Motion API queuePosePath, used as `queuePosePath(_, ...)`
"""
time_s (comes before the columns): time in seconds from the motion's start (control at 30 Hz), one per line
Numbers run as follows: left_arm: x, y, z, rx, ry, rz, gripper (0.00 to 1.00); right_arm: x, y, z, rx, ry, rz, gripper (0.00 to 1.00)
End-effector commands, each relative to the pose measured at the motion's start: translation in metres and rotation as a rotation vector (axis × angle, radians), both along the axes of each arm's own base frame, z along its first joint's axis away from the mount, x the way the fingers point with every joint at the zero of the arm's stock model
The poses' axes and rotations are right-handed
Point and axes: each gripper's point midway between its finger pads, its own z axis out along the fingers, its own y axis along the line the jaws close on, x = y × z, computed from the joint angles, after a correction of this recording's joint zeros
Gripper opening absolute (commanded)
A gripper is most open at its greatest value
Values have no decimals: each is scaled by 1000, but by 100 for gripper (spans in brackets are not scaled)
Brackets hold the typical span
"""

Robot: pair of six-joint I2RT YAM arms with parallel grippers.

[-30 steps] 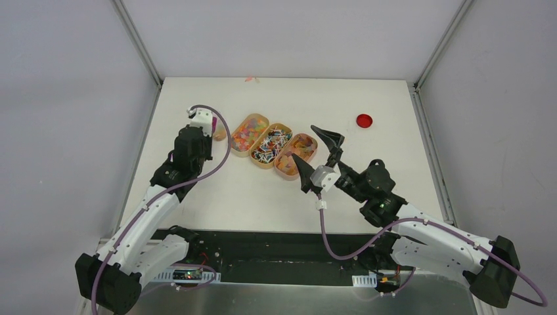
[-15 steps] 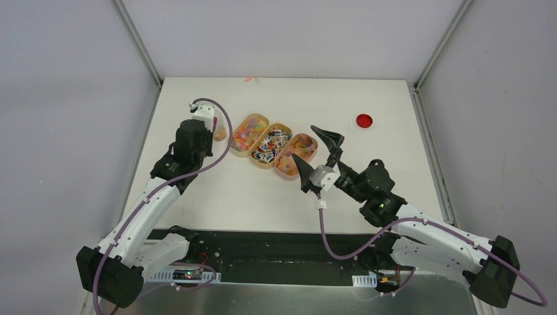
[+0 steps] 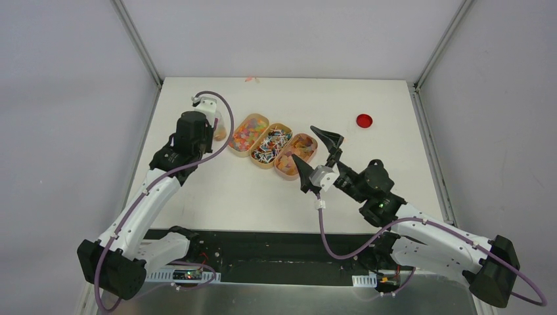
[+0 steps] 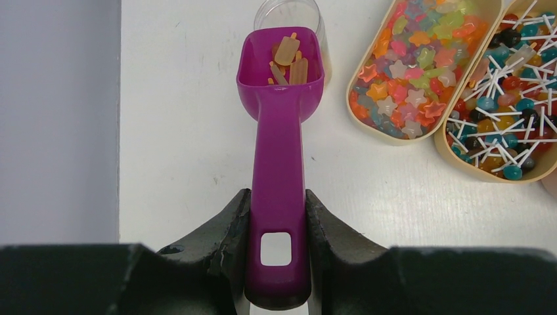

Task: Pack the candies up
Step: Place the fake candies in the packing bottle.

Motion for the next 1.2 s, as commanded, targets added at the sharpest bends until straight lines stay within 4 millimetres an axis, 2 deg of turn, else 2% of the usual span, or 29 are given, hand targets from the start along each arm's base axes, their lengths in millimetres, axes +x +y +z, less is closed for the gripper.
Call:
queuePosePath(0.0, 6, 3, 21, 4, -18, 3, 0, -1, -4, 12, 44, -18, -3, 100)
queuePosePath(0.57, 22, 1, 38, 40, 28, -17, 0, 0, 0, 4, 39, 0, 6, 100)
queuePosePath(0.87, 24, 1, 31, 51, 94, -16, 0, 0, 0, 6, 38, -7, 2, 100)
queuePosePath(1.17, 26, -1, 36, 65, 129, -28, 0, 1, -1, 6, 39, -9, 1, 99)
